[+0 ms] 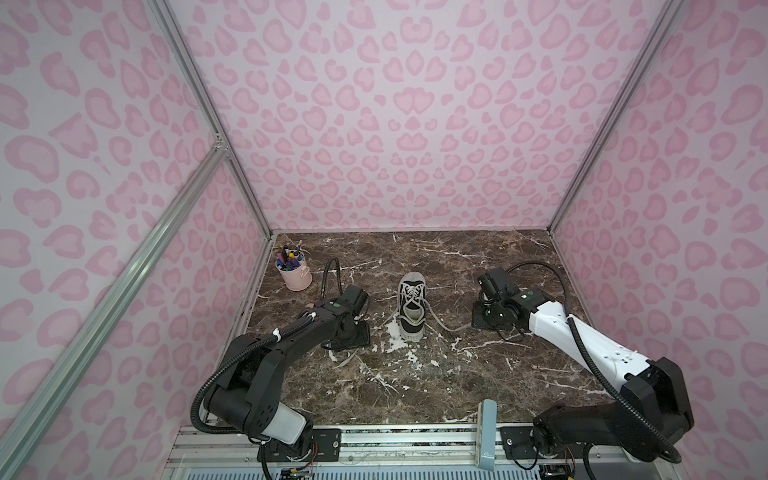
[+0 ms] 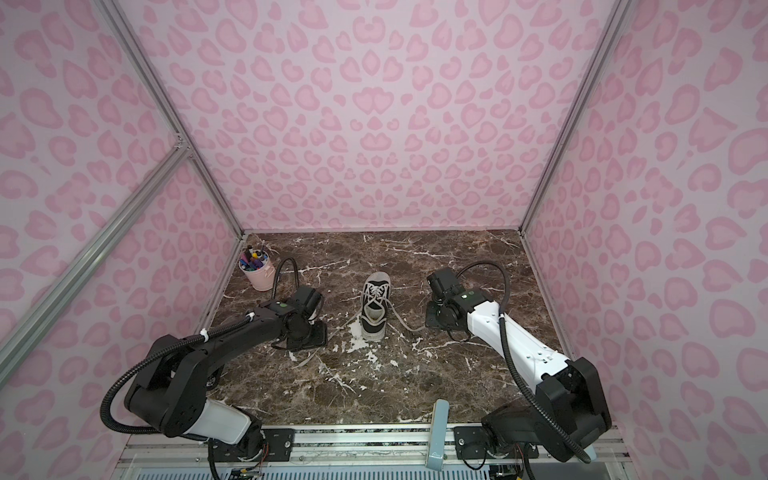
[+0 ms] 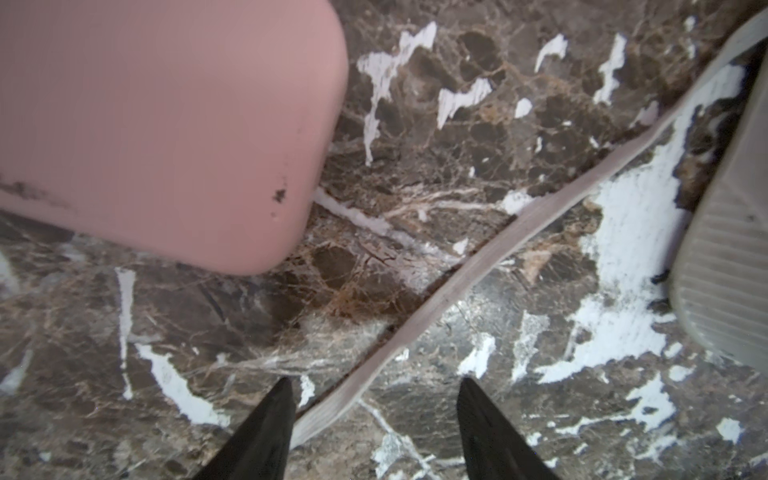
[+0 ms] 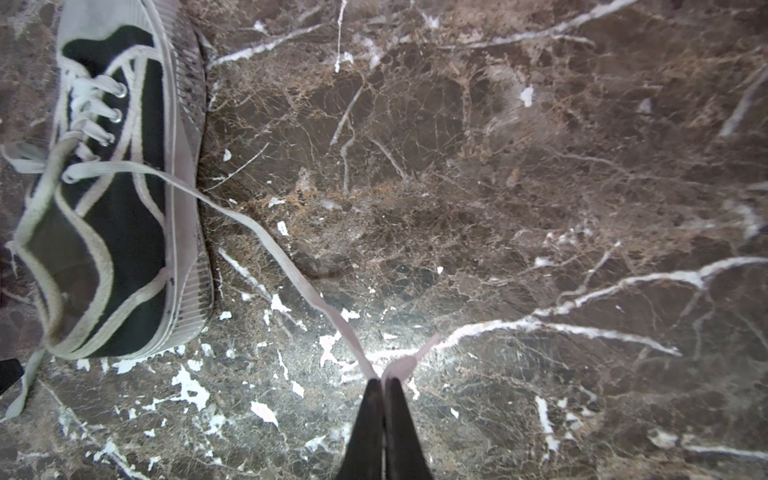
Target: Tie the shoes
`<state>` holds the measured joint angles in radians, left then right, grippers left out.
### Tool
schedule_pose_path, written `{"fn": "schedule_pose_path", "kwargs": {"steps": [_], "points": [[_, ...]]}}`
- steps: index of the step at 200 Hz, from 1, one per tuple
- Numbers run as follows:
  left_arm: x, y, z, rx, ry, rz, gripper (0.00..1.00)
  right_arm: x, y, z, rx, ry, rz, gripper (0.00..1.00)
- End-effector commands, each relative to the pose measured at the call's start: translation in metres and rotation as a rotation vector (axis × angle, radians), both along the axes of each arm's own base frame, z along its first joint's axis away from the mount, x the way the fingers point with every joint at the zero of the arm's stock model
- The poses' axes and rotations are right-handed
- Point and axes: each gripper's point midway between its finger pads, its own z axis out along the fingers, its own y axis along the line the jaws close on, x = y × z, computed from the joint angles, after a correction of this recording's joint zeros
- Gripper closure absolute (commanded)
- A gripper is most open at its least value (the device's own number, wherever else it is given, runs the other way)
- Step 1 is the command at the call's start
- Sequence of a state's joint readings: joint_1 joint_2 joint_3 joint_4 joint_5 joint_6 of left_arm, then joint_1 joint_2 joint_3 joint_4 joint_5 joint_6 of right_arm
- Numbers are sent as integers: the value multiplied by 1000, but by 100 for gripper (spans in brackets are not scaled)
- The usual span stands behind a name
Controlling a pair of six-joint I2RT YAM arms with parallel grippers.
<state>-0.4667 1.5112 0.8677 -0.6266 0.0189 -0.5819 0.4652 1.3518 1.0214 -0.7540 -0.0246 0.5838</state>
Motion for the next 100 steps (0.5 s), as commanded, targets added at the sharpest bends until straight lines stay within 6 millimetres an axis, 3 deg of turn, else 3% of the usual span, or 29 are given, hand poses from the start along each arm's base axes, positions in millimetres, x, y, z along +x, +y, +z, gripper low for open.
{"fn": "schedule_pose_path", "kwargs": {"steps": [1,36,100], "points": [[0,-4,5,-10,-8,-15,35,-2,-2,9,-8,-16,-11,95],[-3,-4,5,6,-8,-34,36,-2,-2,24,8,-51,-7,95],[1,-8,4,6,-20,-35,37,2,3,33,9,-70,31,95]]}}
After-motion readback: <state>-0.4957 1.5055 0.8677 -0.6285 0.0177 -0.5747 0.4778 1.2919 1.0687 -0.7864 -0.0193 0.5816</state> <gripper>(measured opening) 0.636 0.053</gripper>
